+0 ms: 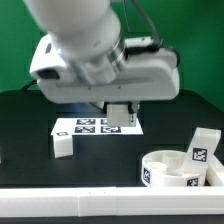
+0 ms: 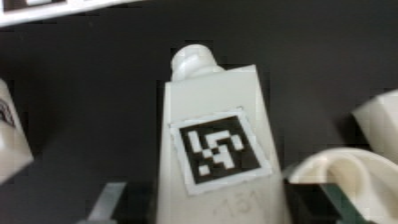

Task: Assemble stool

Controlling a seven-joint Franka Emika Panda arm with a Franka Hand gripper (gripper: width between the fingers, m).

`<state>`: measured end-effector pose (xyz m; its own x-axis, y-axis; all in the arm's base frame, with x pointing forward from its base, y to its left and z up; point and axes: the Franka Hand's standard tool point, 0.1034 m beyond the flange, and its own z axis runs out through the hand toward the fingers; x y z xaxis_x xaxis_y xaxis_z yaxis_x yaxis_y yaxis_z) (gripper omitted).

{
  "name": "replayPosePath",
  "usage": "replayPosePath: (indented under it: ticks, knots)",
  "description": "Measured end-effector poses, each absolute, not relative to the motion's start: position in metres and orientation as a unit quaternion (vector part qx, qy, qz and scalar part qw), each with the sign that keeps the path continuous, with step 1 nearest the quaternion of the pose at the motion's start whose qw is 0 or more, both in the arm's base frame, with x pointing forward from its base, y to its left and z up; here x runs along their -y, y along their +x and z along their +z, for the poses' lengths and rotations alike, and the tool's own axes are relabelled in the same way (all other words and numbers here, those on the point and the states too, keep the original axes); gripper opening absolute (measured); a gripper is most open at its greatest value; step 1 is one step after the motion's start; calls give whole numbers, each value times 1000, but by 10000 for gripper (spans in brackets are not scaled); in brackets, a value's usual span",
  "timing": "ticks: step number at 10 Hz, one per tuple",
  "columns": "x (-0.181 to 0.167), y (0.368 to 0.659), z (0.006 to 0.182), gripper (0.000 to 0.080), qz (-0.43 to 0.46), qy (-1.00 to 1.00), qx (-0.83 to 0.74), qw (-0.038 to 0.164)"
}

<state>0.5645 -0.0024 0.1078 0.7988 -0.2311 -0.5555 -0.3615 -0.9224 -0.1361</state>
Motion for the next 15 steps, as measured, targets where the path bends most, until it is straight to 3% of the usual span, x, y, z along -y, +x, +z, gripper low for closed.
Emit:
replayPosePath:
  ticks: [2,6,11,15]
  knots:
    - [-1,574,122,327,219,-956,-158,115]
    - [0,592,121,327,73,-980,-166,88]
    - [-7,623,136,327,-90,-983,-153,54]
    - [-3,623,134,327,-235,-958,-165,27]
